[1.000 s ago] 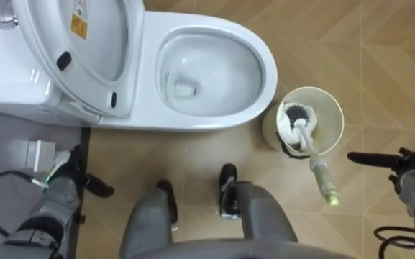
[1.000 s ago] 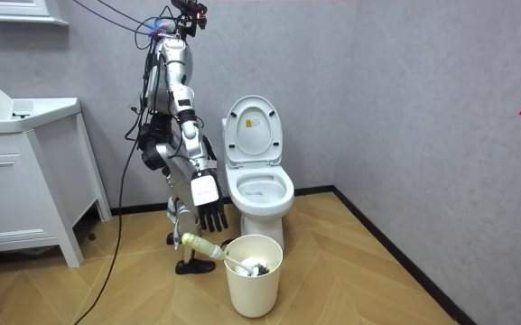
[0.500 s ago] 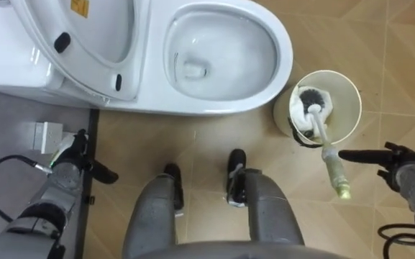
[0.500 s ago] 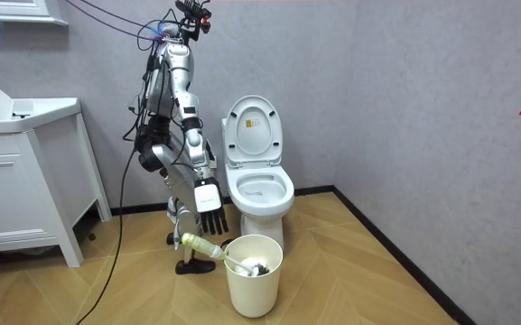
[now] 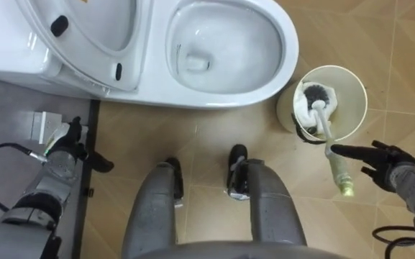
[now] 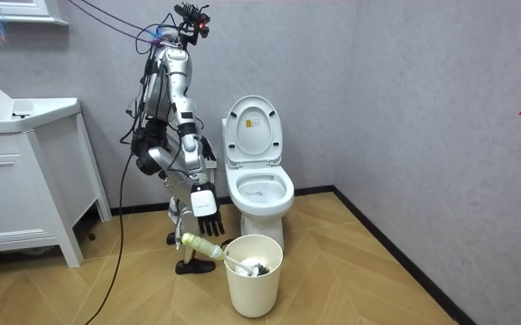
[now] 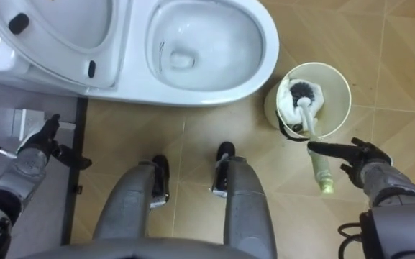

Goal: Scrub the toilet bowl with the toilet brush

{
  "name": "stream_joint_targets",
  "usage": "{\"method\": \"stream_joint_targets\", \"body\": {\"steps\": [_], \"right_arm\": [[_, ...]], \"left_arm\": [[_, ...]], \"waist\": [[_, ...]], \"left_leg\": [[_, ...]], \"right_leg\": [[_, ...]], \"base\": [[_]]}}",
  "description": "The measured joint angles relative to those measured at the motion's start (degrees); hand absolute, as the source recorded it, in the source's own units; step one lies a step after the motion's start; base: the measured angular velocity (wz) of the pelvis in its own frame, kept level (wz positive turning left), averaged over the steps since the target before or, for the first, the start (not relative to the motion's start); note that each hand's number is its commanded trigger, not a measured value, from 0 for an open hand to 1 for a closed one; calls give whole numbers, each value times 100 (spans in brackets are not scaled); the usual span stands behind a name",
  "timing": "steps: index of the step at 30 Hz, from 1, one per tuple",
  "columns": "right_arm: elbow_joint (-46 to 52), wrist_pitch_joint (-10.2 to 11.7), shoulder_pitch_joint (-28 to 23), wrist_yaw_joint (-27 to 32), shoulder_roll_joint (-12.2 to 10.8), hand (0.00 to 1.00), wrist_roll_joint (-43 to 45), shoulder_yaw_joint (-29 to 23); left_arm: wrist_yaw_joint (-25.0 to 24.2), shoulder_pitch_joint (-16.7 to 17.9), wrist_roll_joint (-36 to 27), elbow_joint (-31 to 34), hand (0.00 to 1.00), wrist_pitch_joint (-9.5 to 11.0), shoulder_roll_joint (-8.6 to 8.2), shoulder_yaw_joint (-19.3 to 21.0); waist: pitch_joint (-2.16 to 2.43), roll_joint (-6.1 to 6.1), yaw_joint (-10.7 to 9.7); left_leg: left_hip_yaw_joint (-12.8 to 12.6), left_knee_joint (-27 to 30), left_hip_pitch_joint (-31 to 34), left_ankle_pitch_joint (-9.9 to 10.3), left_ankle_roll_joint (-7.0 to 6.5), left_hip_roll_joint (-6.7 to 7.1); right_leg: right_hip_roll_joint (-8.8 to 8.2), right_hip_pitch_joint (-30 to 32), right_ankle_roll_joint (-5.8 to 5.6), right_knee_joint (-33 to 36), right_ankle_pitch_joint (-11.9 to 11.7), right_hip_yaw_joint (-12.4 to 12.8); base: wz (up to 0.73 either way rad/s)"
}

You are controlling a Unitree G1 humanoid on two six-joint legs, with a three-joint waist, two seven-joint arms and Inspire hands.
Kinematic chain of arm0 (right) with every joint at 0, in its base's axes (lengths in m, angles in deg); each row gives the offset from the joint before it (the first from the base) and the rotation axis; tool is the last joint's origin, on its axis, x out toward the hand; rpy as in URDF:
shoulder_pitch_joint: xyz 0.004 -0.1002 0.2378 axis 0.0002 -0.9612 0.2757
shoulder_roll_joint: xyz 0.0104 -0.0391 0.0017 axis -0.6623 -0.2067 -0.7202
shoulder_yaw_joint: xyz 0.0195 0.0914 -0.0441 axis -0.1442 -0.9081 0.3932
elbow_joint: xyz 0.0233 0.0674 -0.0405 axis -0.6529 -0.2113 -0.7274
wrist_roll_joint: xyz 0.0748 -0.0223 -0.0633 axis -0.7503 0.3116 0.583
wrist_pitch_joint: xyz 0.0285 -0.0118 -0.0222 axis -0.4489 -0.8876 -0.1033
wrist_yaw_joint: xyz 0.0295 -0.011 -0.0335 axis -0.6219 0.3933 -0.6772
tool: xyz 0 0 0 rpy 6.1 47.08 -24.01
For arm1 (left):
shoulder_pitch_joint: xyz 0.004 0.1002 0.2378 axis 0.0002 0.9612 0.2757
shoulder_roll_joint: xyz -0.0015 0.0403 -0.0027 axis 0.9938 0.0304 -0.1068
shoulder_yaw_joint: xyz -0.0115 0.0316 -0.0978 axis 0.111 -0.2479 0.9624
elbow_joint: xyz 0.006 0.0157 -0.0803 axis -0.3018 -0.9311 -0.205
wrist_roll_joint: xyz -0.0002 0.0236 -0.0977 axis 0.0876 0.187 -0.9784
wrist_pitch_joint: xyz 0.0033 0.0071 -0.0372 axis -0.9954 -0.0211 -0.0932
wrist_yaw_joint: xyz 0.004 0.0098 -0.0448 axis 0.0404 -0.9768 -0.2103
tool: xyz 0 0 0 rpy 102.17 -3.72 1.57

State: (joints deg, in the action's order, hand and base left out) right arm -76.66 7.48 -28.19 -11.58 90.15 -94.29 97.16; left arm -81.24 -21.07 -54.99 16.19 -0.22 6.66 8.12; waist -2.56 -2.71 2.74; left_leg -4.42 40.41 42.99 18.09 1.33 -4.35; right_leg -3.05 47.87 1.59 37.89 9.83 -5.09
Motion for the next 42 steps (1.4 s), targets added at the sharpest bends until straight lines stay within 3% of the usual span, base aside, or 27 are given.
{"method": "stream_joint_targets", "body": {"steps": [12, 28, 35, 42], "right_arm": [[-7, 4, 62, -318, 5, 0, 6, 236], [-24, -12, 169, -320, 48, 0, -174, 497], [17, -10, 170, -49, 52, 0, -178, 491], [686, 15, 155, 588, 53, 0, 475, 465]], "left_arm": [[0, -191, -227, -8, 0, 26, 2, -68], [2, -491, -848, -8, 0, -60, 4, -327], [37, -399, -1062, -8, 0, -66, 3, -387], [611, -146, -1118, 90, 0, 61, 3, -480]], "waist": [[-26, 122, 90], [-44, 156, 73], [-46, 153, 37], [-51, 130, -27]], "left_leg": [[2, 287, 459, 29, -15, 46], [6, 774, 1014, 168, -21, 101], [19, 1002, 1120, 266, -43, 98], [28, 1043, 1166, 279, -65, 96]], "right_leg": [[-87, 476, 34, 313, 27, -6], [-199, 1079, 63, 905, 216, 6], [-199, 1160, 34, 1092, 284, 24], [-194, 1175, 14, 1072, 273, 21]], "base": [[0], [1], [0], [0]]}}
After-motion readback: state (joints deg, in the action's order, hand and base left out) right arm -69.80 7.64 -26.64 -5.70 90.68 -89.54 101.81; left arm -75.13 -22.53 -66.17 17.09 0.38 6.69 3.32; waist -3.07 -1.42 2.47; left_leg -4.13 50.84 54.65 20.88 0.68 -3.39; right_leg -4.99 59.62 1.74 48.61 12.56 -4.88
